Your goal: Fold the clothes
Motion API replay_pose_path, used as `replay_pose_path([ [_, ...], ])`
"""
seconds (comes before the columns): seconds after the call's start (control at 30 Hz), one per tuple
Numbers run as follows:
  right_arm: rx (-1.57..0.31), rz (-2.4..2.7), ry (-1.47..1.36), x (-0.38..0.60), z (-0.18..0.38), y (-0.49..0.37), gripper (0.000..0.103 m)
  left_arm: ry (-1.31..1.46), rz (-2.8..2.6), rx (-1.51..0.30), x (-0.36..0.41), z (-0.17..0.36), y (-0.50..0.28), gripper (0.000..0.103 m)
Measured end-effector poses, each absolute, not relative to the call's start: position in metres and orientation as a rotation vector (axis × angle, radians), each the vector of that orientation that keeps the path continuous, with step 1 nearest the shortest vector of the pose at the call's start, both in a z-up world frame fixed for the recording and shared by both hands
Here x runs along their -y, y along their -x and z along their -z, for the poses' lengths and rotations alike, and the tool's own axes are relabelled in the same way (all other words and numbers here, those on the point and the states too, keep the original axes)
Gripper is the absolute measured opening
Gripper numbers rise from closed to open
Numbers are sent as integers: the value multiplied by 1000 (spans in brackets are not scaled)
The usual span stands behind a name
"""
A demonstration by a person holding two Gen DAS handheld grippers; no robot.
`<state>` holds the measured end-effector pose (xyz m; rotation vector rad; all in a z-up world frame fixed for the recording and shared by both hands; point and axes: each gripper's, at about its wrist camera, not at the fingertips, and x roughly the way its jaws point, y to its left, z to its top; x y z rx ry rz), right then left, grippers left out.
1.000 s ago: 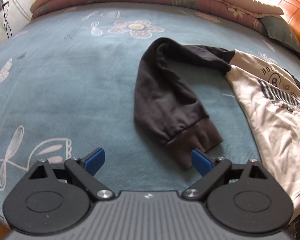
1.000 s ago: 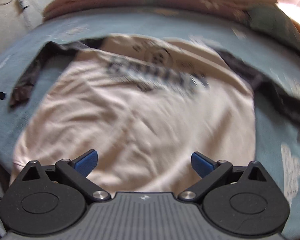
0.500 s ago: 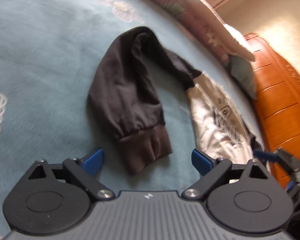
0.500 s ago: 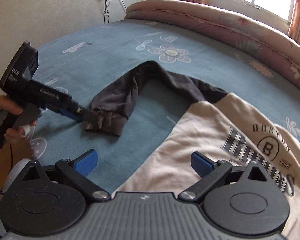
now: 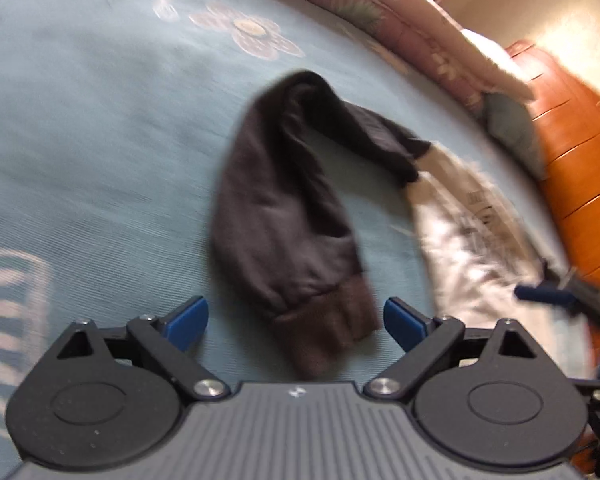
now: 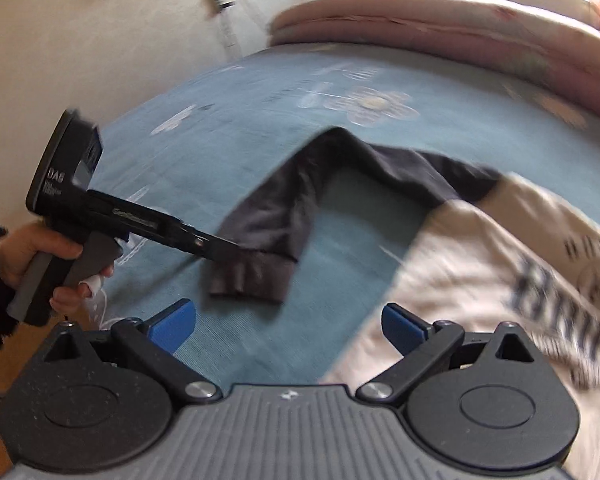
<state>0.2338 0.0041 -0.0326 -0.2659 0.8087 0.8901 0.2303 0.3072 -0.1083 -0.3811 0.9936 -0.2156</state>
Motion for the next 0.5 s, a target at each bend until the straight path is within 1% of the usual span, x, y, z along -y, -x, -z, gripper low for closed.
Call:
replay_pose_path([
  [0.03,-785,-912,335,-21,33,-232,93,371,195,-986,-313,106,-228,94],
  [0.07,-768,-930,397,-36,35,-230,89,364,174,-977,-319,103,-225,94],
  [0.13,-765,-967,482,-64,42,-232,78,333,114,-959,-332,99,-219,94],
  [0.17,-769,-982,517,-77,48,-233,75,314,81,-955,-338,97,-216,94],
  [0.23,-768,-1007,595,-102,59,-232,65,280,21,-950,-351,96,-210,94],
  [0.4,-737,-1005,760,-146,85,-228,56,263,-51,-936,-370,100,-195,94],
  [0.5,-719,-961,825,-159,98,-232,54,250,-64,-923,-376,101,-189,94],
])
